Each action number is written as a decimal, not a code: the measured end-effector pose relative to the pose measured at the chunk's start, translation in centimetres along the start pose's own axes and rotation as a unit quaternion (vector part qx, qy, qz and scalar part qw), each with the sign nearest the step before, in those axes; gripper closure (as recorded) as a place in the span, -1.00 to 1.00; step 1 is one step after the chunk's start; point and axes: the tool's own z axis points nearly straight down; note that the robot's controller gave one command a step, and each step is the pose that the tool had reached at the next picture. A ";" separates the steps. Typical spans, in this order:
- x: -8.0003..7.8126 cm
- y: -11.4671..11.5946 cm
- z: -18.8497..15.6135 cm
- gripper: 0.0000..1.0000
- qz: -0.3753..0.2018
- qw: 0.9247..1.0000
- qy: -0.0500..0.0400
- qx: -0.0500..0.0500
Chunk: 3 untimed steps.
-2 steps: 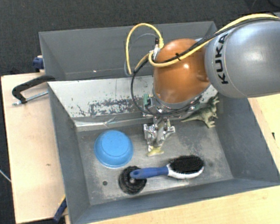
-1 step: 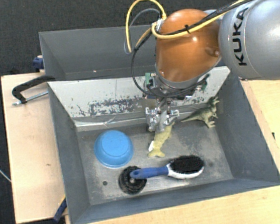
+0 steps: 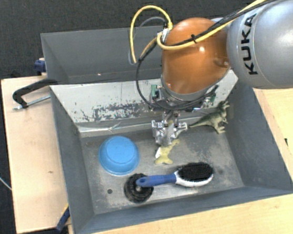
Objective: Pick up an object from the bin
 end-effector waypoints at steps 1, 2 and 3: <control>2.7 3.2 2.8 1.00 0.139 0.990 0.001 -0.001; 2.6 3.1 2.8 -1.00 0.139 0.990 0.001 0.000; 2.2 2.5 9.2 -1.00 0.013 1.000 0.001 -0.002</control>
Offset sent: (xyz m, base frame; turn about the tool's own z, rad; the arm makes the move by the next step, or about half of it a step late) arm -0.0361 -0.0218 -0.0286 0.2770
